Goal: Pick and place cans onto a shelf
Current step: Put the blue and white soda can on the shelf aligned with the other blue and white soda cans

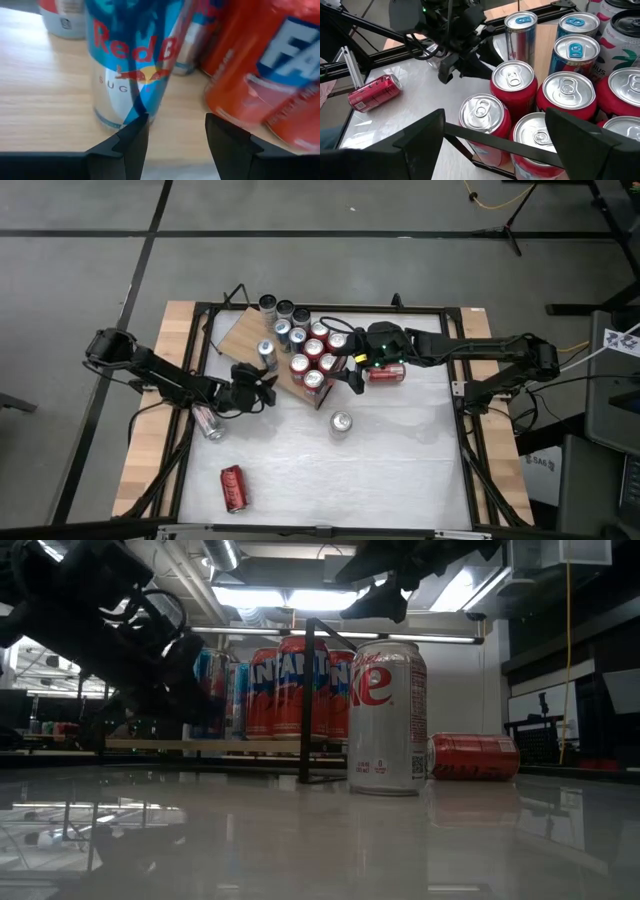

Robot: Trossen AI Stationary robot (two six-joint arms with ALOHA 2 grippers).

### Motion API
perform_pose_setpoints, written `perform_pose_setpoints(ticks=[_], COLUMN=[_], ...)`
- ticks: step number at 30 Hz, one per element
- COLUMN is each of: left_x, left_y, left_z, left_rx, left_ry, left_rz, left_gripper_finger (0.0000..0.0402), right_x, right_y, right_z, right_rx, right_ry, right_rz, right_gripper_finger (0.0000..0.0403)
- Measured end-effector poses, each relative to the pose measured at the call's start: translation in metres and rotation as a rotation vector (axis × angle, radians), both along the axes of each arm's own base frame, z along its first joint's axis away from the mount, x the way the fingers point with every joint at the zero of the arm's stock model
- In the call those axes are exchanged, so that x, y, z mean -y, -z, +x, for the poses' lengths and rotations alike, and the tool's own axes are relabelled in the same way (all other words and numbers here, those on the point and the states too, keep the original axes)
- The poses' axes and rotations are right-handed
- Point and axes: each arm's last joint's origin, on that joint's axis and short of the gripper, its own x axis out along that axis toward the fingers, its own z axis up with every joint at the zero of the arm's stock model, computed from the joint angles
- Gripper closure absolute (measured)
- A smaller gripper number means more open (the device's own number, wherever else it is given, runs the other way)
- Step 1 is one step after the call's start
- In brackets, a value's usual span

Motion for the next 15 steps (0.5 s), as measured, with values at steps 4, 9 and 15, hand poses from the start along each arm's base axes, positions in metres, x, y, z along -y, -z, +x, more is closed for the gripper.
perform_pose_setpoints(ticks=[4, 9, 15], left_x=[-0.008, -0.016, -0.016], left_y=[0.0, 0.0, 0.001], left_z=[0.0, 0.001, 0.002], left_rx=[0.002, 0.005, -0.004], left_ry=[-0.052, -0.093, -0.04], left_rz=[0.013, 0.01, -0.043], left_gripper_finger=[0.0214, 0.0214, 0.0214], right_x=[0.0, 0.0, 0.0], right_y=[0.0, 0.0, 0.0], right_z=[0.0, 0.0, 0.0], right_rx=[0.0, 0.0, 0.0], right_ry=[0.0, 0.0, 0.0], right_rz=[0.0, 0.0, 0.0], right_gripper_finger=[0.0071, 0.0071, 0.0071])
